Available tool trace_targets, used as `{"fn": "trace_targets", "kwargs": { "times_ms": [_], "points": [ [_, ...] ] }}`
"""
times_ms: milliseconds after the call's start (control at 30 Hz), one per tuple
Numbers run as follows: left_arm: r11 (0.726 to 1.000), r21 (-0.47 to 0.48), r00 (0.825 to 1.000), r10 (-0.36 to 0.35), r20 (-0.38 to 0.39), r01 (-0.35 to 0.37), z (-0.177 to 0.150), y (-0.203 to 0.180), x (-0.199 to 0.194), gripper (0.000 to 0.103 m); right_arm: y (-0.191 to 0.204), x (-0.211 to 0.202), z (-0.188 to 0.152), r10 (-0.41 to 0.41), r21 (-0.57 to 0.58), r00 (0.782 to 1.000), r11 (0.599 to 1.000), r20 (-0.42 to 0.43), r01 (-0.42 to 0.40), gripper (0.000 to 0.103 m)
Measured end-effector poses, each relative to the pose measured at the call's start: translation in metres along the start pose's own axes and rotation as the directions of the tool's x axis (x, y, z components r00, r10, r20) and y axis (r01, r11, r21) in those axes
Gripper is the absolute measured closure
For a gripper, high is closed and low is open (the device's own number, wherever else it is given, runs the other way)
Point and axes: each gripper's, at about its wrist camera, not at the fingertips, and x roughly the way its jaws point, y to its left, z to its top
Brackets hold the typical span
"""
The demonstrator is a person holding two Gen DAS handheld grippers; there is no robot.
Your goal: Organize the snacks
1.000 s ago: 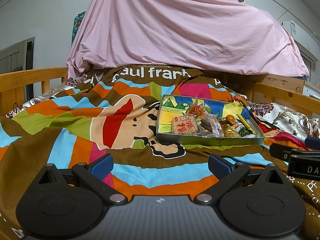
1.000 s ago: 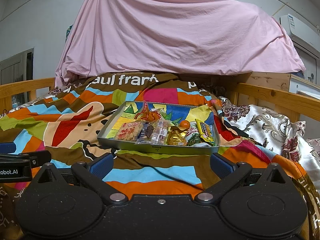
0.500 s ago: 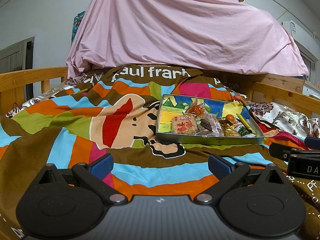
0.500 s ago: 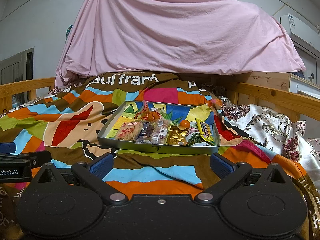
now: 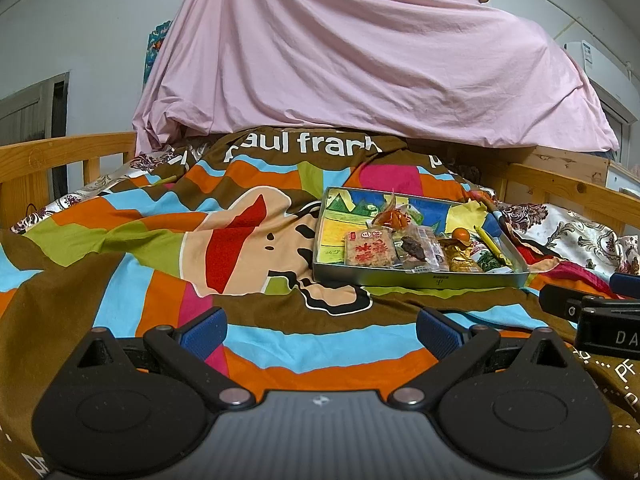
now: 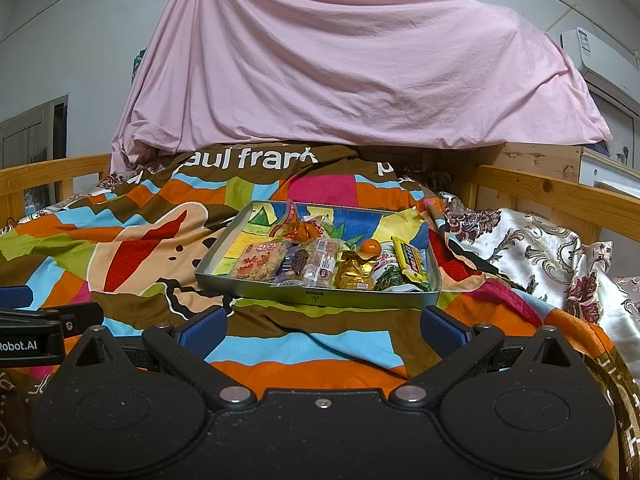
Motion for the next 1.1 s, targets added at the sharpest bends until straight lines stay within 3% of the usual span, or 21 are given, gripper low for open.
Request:
{"fn": "trace_targets", "kwargs": {
  "times_ms": [1100],
  "points": [
    [1.000,-0.004,1.000,0.011,-0.022,-0.012,-0.0034,-0.0001,0.0015,0.000,0.0005,0.0007,-0.0008,0.002,-0.002,1.000,1.000,-0.004,-0.002,0.001]
  ]
}}
